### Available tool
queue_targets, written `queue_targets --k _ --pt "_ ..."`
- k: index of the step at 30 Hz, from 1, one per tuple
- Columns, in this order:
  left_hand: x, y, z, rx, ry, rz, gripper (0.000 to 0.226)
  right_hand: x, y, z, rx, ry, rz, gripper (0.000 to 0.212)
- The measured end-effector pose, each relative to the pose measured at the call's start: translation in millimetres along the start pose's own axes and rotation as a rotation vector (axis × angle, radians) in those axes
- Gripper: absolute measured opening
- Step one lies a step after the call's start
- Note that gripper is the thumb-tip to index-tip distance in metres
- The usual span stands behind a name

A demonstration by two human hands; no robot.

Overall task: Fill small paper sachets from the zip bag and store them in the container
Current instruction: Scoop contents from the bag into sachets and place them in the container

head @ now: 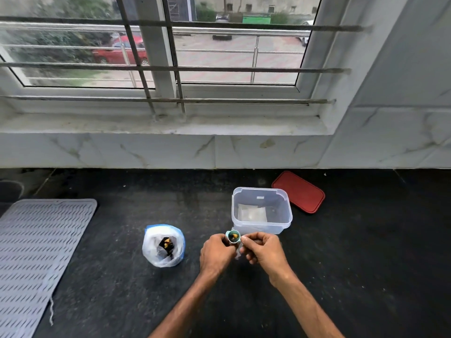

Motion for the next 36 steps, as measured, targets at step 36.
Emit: queue_targets --k 36 --pt "-7.6 -15.0 81.5 0.228 -0.769 -0.332 0.027 23.2 44.5 -66.9 -0.099 -0.495 -0.389 0.005"
Point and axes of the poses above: each hand's wrist, its own y-axis towards the middle knuckle, its own z-axis out of the palm, x = y × z, the point moved 10 cm from there along y, towards the middle knuckle, and after that the axes turned 3 degrees about -z, right-handed, at the moved point
